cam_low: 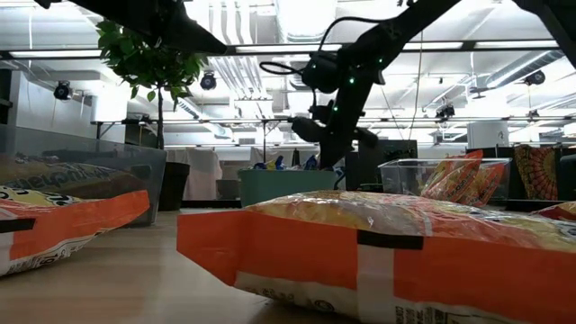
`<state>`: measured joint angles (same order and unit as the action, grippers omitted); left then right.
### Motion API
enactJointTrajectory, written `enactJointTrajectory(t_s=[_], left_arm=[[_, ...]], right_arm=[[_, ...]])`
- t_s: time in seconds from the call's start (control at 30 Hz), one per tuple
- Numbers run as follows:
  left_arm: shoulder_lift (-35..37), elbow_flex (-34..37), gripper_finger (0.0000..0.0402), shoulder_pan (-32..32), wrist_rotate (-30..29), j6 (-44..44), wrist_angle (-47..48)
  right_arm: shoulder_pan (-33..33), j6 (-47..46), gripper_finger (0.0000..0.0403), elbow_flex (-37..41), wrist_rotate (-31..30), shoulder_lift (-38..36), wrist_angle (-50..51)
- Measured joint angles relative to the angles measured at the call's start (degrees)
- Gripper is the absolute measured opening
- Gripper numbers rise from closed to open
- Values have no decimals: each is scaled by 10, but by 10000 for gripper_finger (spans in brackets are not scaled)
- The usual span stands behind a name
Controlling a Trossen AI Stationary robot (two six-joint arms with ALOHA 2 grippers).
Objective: Sort Maruchan noodles
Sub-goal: Adjust the blue noodle packs in the green bin, then put the right orange noodle pack into the transparent bin
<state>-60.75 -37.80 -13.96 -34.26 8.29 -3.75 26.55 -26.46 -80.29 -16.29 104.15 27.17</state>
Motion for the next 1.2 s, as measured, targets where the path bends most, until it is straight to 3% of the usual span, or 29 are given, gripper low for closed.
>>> enactJointTrajectory(t_s=[0.4,0.9,1.03,1.2], left_arm=[[0,0,37,0,0,0,-2],[0,-13,37,-1,9,-6,1],[0,-18,37,-3,19,-9,3],[0,-19,37,-8,20,-9,1]], right_arm=[[0,0,9,-1,3,46,-14],[-29,9,9,-66,10,-44,122],[-69,13,9,-65,86,-74,165],[-156,15,9,-59,238,-88,185]])
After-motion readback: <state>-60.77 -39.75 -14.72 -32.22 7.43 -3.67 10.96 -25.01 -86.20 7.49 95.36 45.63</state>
